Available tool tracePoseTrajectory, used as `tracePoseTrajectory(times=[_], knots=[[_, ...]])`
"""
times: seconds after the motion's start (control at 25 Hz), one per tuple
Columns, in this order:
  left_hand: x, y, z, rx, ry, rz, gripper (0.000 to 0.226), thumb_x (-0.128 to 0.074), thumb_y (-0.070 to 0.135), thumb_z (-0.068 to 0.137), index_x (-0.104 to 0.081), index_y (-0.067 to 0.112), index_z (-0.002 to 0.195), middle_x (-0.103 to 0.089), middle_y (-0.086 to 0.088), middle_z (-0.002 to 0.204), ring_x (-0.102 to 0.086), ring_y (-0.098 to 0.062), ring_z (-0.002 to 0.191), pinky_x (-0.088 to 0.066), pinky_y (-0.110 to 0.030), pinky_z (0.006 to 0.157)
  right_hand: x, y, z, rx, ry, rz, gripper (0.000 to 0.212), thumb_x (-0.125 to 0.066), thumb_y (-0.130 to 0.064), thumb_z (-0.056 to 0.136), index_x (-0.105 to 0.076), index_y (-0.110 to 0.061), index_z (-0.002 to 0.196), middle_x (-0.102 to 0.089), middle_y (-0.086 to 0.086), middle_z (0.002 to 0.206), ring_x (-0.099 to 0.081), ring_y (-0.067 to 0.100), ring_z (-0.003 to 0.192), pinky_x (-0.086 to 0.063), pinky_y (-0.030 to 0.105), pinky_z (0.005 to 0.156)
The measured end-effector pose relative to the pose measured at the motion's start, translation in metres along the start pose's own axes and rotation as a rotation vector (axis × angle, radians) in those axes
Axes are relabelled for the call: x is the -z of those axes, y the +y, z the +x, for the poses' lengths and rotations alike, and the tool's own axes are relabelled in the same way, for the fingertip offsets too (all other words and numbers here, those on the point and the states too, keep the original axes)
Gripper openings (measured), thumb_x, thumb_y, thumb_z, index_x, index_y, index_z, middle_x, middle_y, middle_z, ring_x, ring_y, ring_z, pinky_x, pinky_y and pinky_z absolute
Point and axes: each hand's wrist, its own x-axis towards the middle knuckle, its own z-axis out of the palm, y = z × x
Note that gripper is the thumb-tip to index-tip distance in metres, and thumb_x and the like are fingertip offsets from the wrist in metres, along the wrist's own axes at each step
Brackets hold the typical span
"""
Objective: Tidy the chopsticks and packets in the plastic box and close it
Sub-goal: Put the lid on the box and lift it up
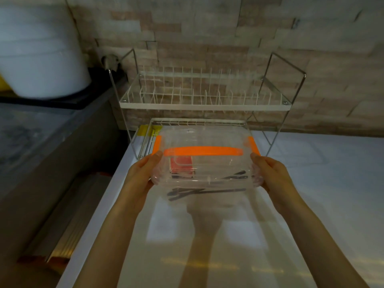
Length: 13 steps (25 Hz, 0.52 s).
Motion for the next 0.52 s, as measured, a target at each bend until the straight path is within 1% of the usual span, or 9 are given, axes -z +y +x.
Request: tracePoseTrajectory(times=[0.08, 0.12, 0.2, 0.28, 0.32, 0.4, 0.44, 0.48, 0.52], knots=[[0.0, 0.001, 0.013, -0.001, 0.024, -0.015, 0.021, -0.057, 0.037, 0.084, -0.066, 0.025, 0.098, -0.073, 0.001, 0.094, -0.068, -0.016, 0.089, -0.053, -0.03, 0.073, -0.001, -0.004, 0.011, 0.005, -0.008, 0.012, 0.03, -0.051, -0.029, 0.09, -0.054, -0.015, 0.063, -0.053, 0.005, 0.063, -0.05, 0.021, 0.062, -0.044, 0.029, 0.063], [0.0, 0.002, 0.02, -0.002, 0.02, -0.019, 0.017, -0.058, 0.038, 0.083, -0.067, 0.027, 0.093, -0.074, 0.003, 0.09, -0.069, -0.016, 0.088, -0.054, -0.03, 0.073, -0.002, -0.006, 0.016, 0.005, -0.011, 0.013, 0.029, -0.051, -0.029, 0.09, -0.055, -0.015, 0.066, -0.055, 0.006, 0.065, -0.052, 0.022, 0.064, -0.045, 0.03, 0.064], [0.0, 0.003, 0.032, -0.008, 0.01, -0.012, 0.016, -0.058, 0.039, 0.082, -0.068, 0.029, 0.091, -0.076, 0.005, 0.087, -0.07, -0.016, 0.088, -0.054, -0.032, 0.076, -0.005, -0.008, 0.028, 0.0, -0.013, 0.013, 0.026, -0.051, -0.03, 0.09, -0.058, -0.013, 0.071, -0.059, 0.008, 0.07, -0.055, 0.023, 0.068, -0.047, 0.032, 0.068], [-0.002, 0.007, 0.041, -0.007, 0.003, -0.007, 0.017, -0.058, 0.041, 0.082, -0.069, 0.03, 0.087, -0.076, 0.006, 0.088, -0.07, -0.016, 0.088, -0.053, -0.032, 0.075, -0.009, -0.008, 0.039, -0.005, 0.003, 0.013, 0.027, -0.052, -0.03, 0.089, -0.057, -0.01, 0.072, -0.056, 0.012, 0.072, -0.053, 0.025, 0.071, -0.045, 0.037, 0.071], [-0.005, 0.01, 0.046, -0.008, -0.023, -0.02, 0.018, -0.057, 0.043, 0.082, -0.071, 0.031, 0.086, -0.076, 0.004, 0.093, -0.07, -0.016, 0.089, -0.053, -0.033, 0.076, -0.01, -0.008, 0.045, -0.006, 0.016, 0.01, 0.027, -0.052, -0.031, 0.089, -0.057, -0.008, 0.075, -0.054, 0.014, 0.073, -0.051, 0.027, 0.072, -0.045, 0.038, 0.072], [-0.009, 0.012, 0.053, -0.035, -0.118, -0.059, 0.023, -0.052, 0.043, 0.085, -0.071, 0.032, 0.094, -0.073, -0.002, 0.105, -0.068, -0.019, 0.099, -0.051, -0.038, 0.084, -0.013, -0.006, 0.055, 0.001, 0.029, -0.006, 0.03, -0.051, -0.03, 0.089, -0.06, -0.003, 0.082, -0.055, 0.017, 0.075, -0.052, 0.028, 0.073, -0.044, 0.04, 0.071], [-0.01, 0.012, 0.056, -0.059, -0.161, -0.063, 0.025, -0.049, 0.042, 0.088, -0.07, 0.034, 0.098, -0.072, -0.001, 0.108, -0.066, -0.02, 0.102, -0.052, -0.039, 0.085, -0.015, -0.004, 0.06, 0.0, 0.036, -0.002, 0.032, -0.051, -0.03, 0.089, -0.061, -0.001, 0.083, -0.057, 0.018, 0.076, -0.053, 0.028, 0.073, -0.044, 0.04, 0.071], [-0.012, 0.011, 0.06, -0.075, -0.184, -0.057, 0.026, -0.046, 0.041, 0.09, -0.069, 0.036, 0.099, -0.072, 0.002, 0.107, -0.066, -0.018, 0.103, -0.054, -0.035, 0.084, -0.017, -0.003, 0.065, -0.002, 0.046, 0.013, 0.031, -0.052, -0.03, 0.089, -0.062, -0.001, 0.081, -0.058, 0.016, 0.074, -0.053, 0.028, 0.071, -0.044, 0.04, 0.069], [-0.013, 0.011, 0.064, -0.081, -0.198, -0.048, 0.027, -0.044, 0.043, 0.09, -0.068, 0.039, 0.101, -0.072, 0.005, 0.106, -0.066, -0.016, 0.102, -0.056, -0.031, 0.08, -0.018, -0.002, 0.07, 0.0, 0.06, 0.028, 0.029, -0.052, -0.029, 0.089, -0.061, -0.006, 0.074, -0.058, 0.011, 0.068, -0.052, 0.025, 0.066, -0.044, 0.038, 0.066]])
